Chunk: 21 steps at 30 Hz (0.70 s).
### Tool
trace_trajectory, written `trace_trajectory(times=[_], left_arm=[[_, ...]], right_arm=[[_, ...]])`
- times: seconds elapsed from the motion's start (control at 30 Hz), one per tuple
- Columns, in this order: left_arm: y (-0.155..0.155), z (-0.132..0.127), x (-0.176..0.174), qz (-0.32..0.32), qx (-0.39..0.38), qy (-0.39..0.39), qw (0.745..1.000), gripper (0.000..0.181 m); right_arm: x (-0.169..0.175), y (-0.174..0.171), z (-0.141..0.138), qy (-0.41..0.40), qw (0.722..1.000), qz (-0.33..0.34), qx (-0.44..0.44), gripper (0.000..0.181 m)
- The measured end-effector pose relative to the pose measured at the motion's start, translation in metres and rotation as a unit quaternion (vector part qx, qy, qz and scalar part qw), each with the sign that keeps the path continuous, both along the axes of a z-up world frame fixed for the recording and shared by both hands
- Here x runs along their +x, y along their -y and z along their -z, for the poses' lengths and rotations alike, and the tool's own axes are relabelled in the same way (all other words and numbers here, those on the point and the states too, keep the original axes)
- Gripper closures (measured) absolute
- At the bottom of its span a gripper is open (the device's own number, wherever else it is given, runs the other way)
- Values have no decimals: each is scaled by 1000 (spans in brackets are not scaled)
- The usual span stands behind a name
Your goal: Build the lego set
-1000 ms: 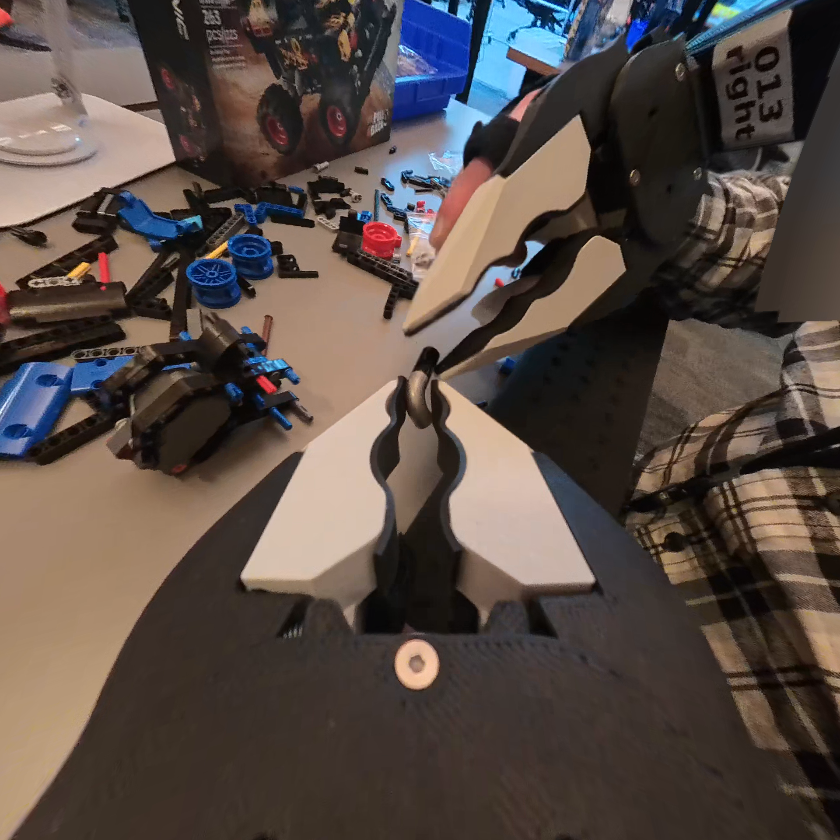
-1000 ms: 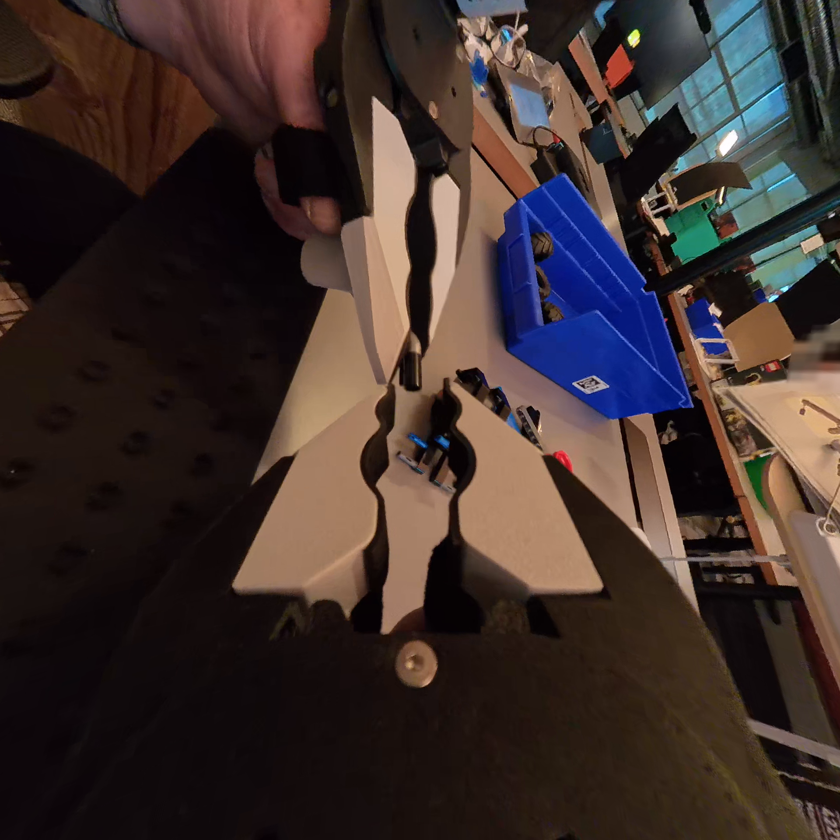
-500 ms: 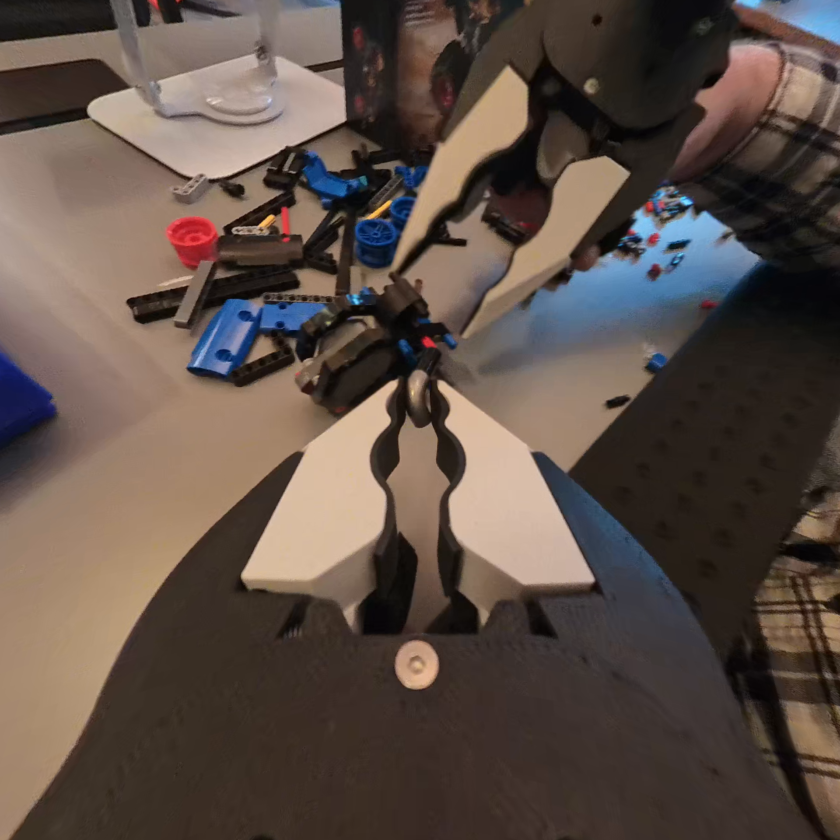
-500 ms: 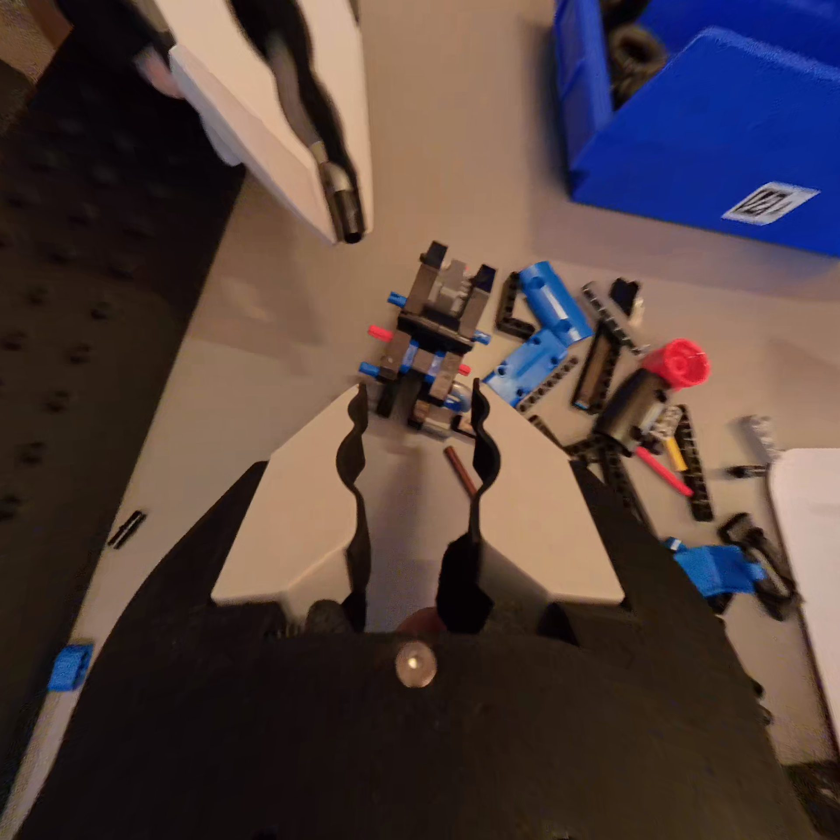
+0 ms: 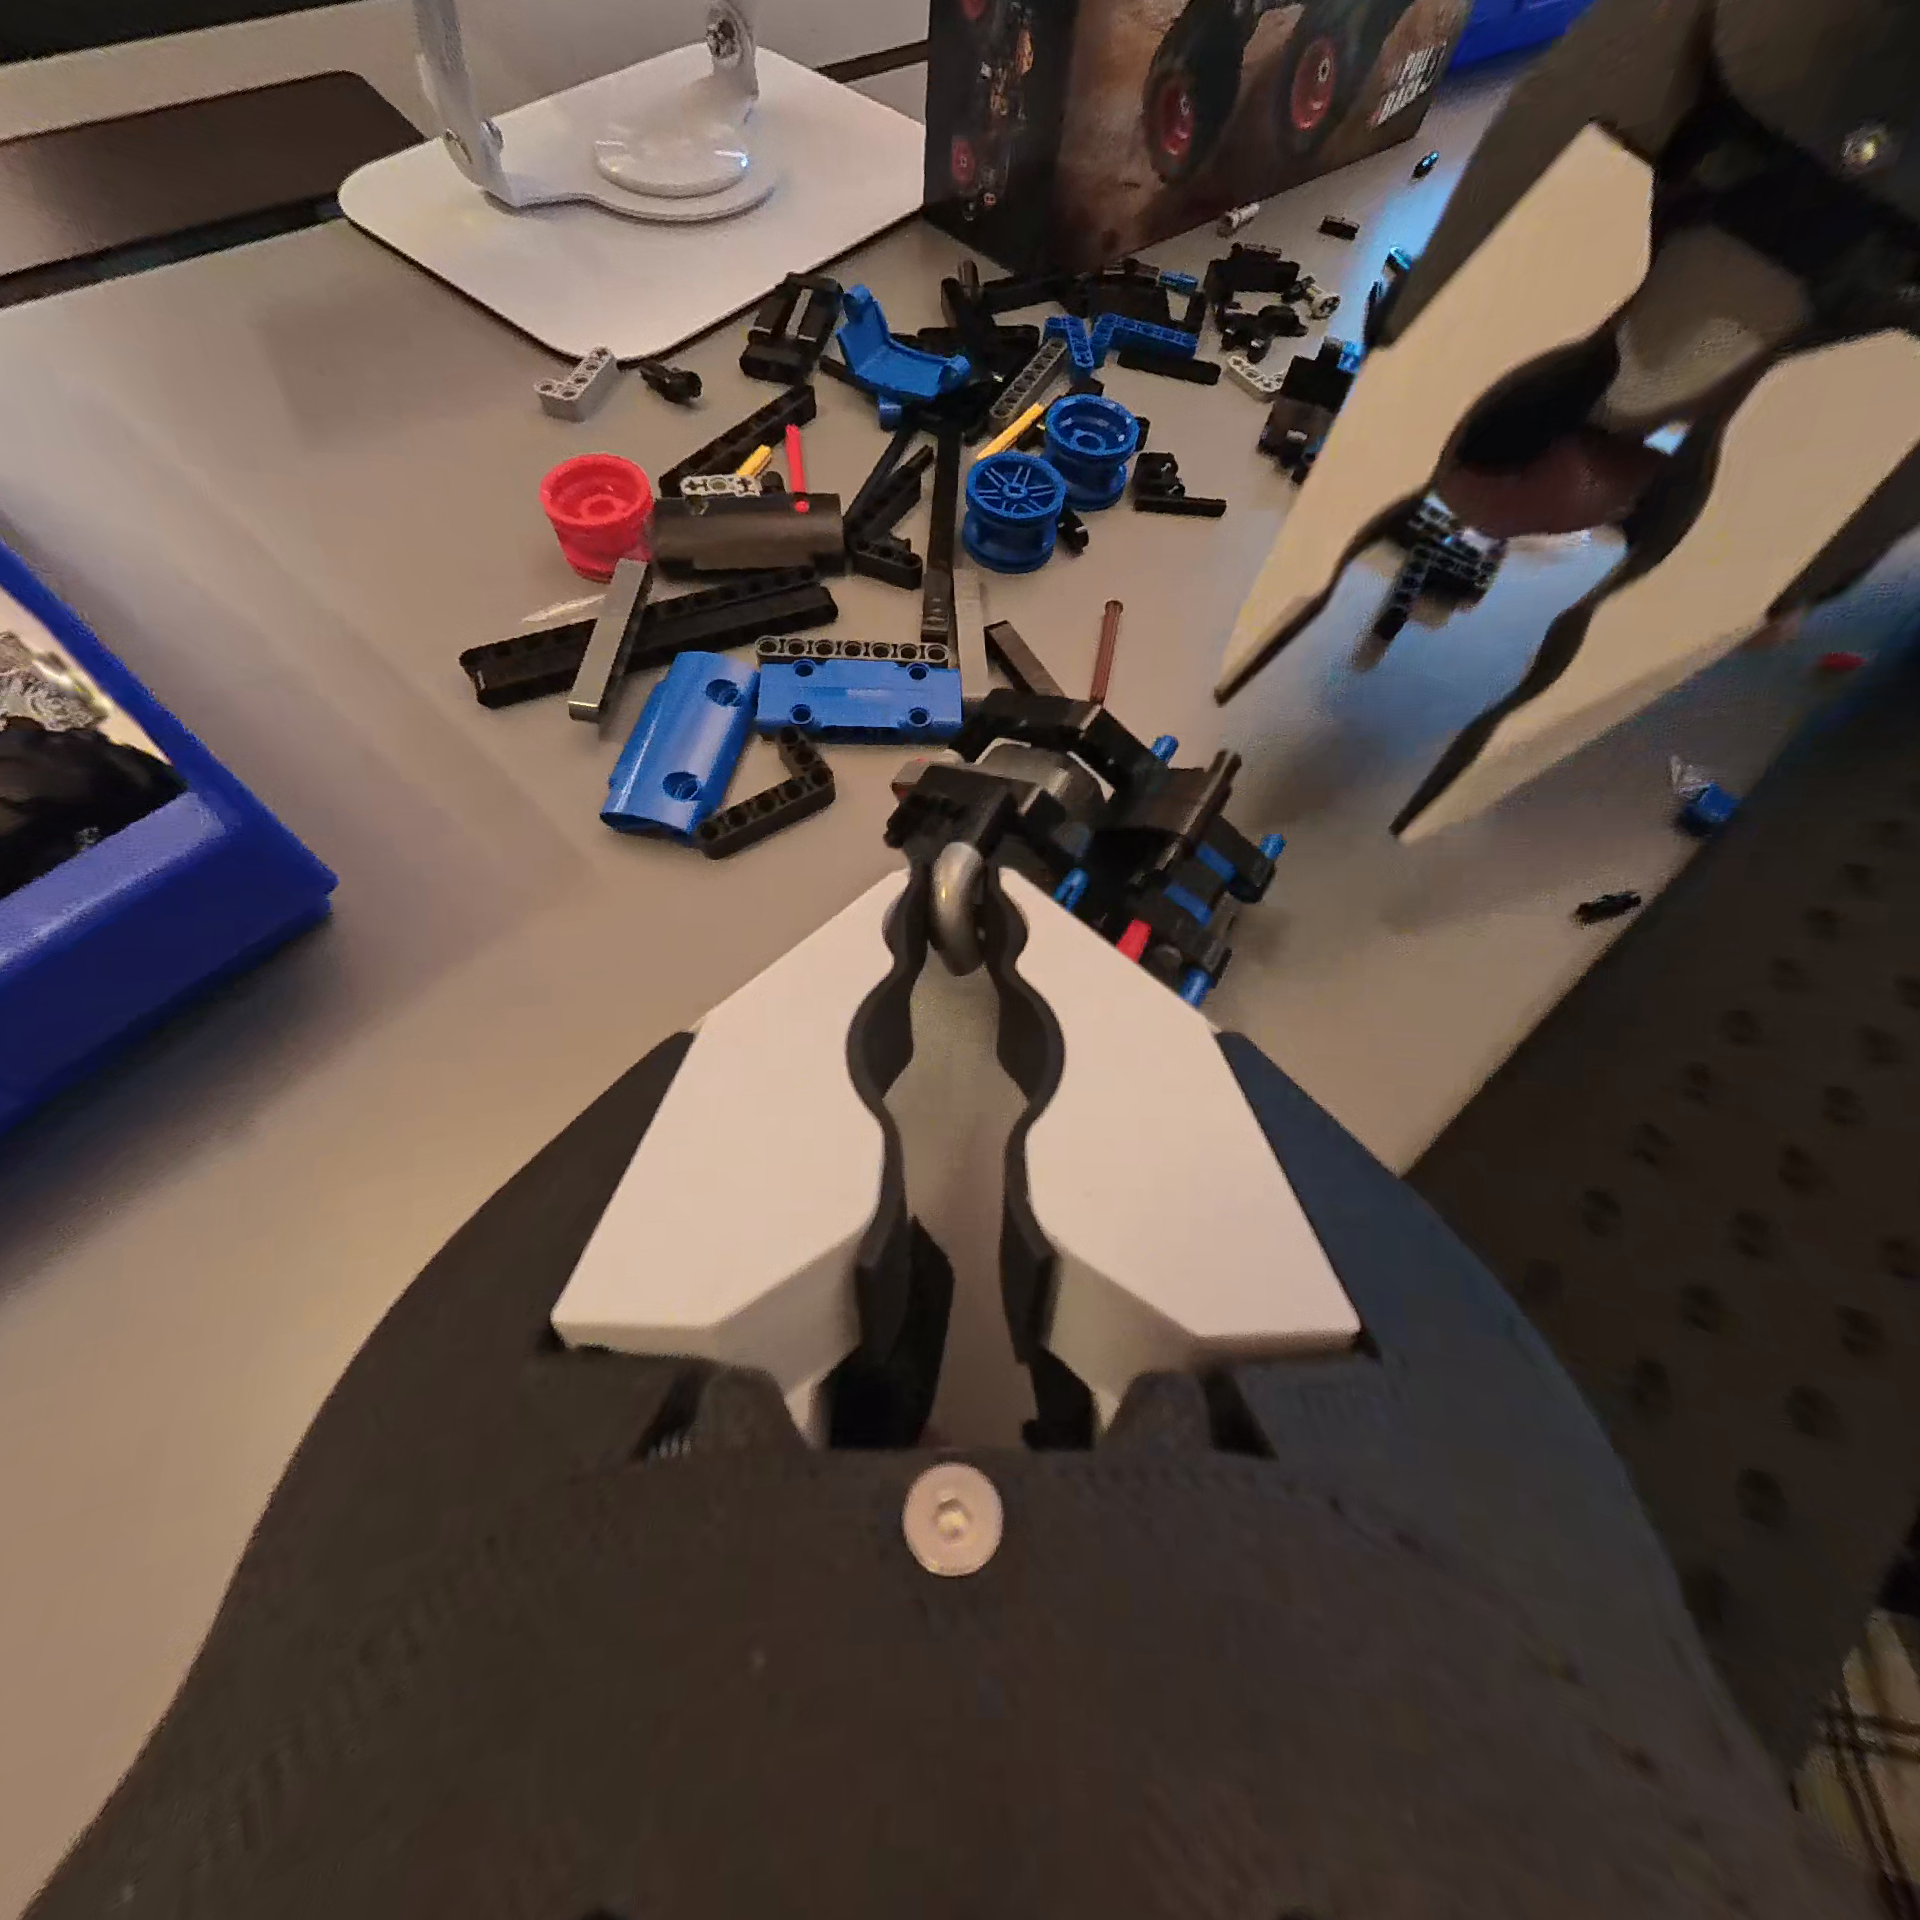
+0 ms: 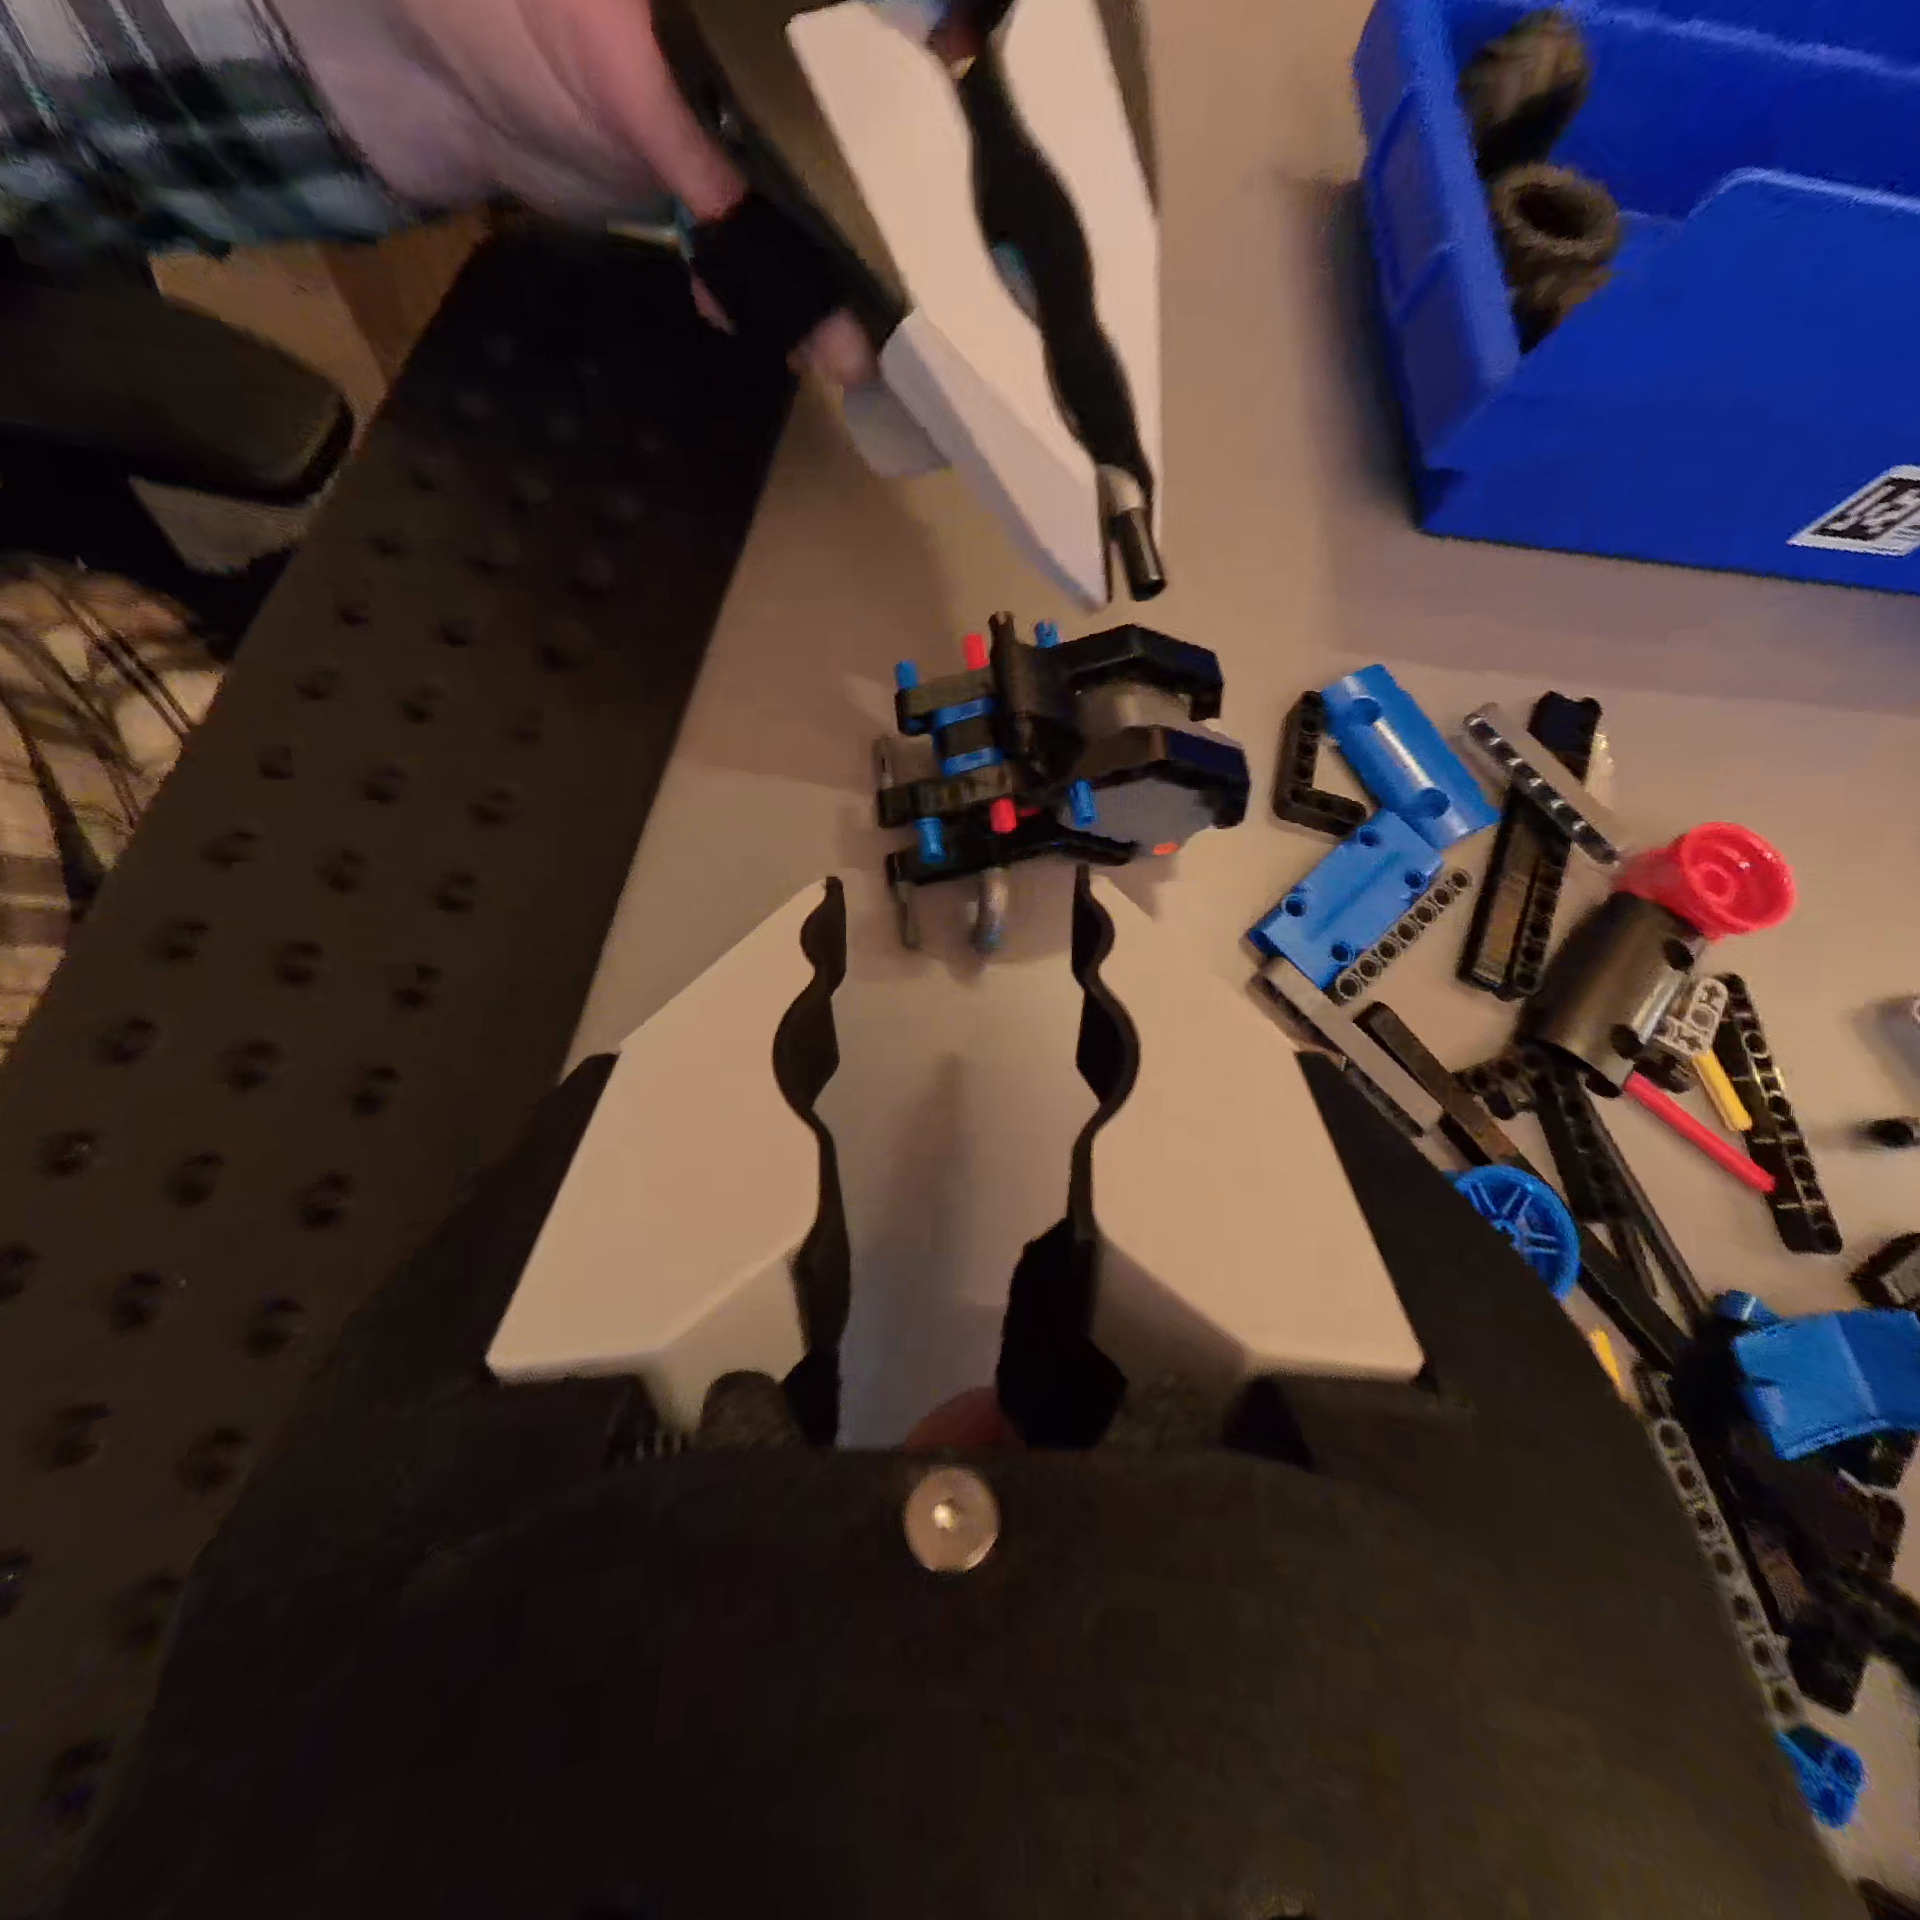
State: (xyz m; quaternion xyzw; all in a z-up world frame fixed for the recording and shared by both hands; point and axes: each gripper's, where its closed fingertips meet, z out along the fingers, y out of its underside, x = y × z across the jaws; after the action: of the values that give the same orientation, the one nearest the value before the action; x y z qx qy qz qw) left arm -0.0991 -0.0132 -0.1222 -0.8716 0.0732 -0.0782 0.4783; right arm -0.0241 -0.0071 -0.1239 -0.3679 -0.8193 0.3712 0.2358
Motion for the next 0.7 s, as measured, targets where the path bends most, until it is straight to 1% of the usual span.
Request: trace_trajectory(times=[0.03,0.1,0.2,0.27,0.33,0.43,0.47,0.53,0.6,0.7], left_arm=[[2,0,-1,3,0,-1,1000,173],[8,3,0,15,-12,0,1000,173],[12,5,3,23,-10,-2,1000,173],[13,6,6,29,-12,-18,999,173],[12,10,7,30,-19,-32,999,173],[12,12,8,31,-20,-37,999,173],[12,11,8,30,-18,-38,999,173],[13,10,7,27,-14,-38,999,173],[14,8,7,28,-9,-33,999,174],[14,7,7,27,-4,-33,999,174]], right_arm=[[0,-1,-3,-3,1000,4,-11,138],[-1,-3,-2,-7,1000,17,-1,138],[-8,2,-2,-23,999,30,13,129],[-15,4,-1,-49,997,26,60,123],[-23,2,-1,-79,989,19,124,109],[-35,3,2,-108,977,1,185,103],[-40,1,4,-114,973,-1,199,103],[-47,-1,11,-116,969,-17,216,117],[-51,-4,14,-132,962,-26,238,122],[-51,-6,10,-120,971,-25,205,123]])
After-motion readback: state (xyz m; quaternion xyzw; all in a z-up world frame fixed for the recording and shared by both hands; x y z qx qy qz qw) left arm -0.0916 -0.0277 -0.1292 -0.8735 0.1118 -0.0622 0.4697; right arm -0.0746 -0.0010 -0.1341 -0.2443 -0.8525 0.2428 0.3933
